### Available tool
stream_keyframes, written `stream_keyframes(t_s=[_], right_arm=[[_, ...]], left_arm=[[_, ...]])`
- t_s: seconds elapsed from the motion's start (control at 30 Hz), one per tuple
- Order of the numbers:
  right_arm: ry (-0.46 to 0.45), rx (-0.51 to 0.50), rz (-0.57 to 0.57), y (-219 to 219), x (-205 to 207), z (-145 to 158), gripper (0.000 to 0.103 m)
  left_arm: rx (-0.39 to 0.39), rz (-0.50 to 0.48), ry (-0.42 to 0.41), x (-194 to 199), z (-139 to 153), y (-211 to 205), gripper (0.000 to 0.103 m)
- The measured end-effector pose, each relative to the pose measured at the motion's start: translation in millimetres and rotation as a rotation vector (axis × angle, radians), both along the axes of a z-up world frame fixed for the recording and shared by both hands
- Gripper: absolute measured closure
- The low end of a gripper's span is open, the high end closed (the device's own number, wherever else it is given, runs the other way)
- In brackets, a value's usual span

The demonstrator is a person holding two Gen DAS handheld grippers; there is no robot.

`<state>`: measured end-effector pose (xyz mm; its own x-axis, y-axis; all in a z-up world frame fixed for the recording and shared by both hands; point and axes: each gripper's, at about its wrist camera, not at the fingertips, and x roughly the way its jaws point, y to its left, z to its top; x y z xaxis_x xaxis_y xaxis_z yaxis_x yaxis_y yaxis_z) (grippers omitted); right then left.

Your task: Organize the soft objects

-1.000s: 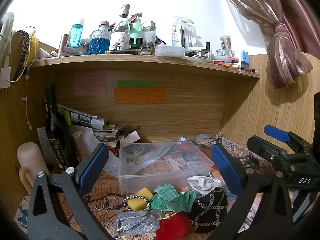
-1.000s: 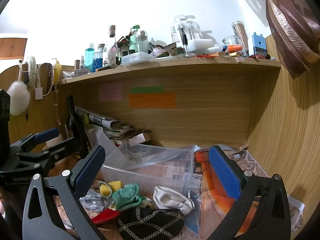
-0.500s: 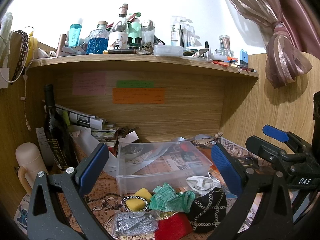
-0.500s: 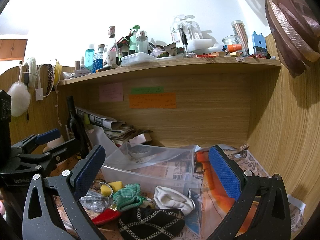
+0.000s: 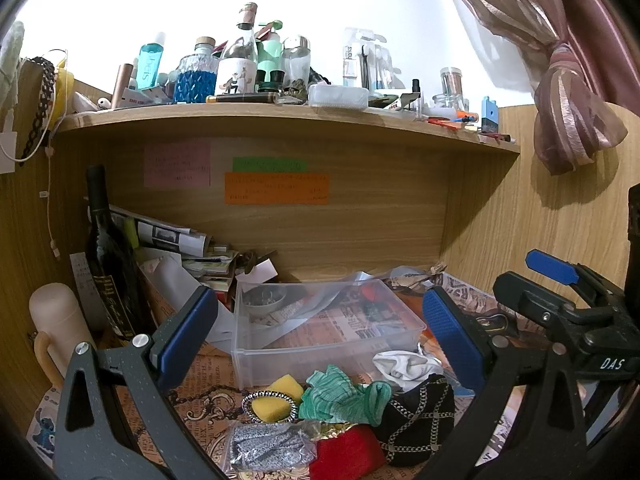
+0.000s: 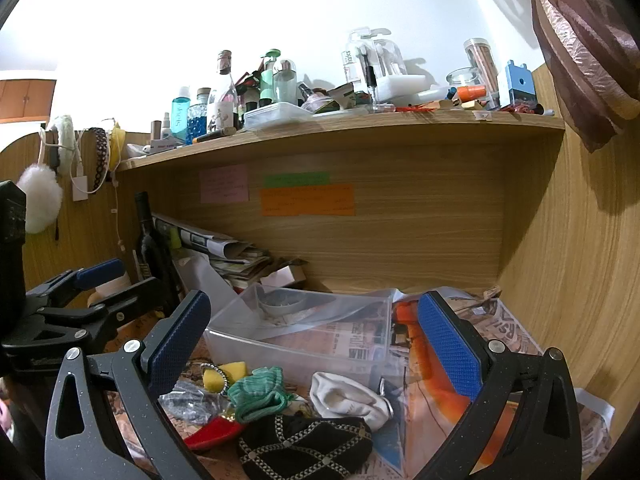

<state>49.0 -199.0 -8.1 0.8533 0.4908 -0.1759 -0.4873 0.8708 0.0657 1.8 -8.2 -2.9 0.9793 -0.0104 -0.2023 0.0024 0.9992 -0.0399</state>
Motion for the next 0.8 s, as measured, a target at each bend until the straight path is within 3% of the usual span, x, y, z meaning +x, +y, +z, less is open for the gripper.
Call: stream_keyframes(t_s=[0.2, 0.4, 0.67, 0.8], right_arm=[[0.009, -0.003, 0.003, 4, 2, -2, 0.000], [0.057, -0.022, 0.005, 5, 15, -13, 0.000], [0.221, -0.101, 0.023, 3, 49, -52, 0.000], [0.320, -0.109, 0.030, -2, 71, -73, 0.000]], left_arm=[[-0.004, 0.001, 0.022, 4, -5, -3, 0.000], [-0.014, -0.018, 0.127, 27, -25, 14, 0.000], [-0.030, -0.026, 0.330, 60, -73, 27, 0.000], [-0.056, -0.017, 0.385, 76, -90, 34, 0.000]])
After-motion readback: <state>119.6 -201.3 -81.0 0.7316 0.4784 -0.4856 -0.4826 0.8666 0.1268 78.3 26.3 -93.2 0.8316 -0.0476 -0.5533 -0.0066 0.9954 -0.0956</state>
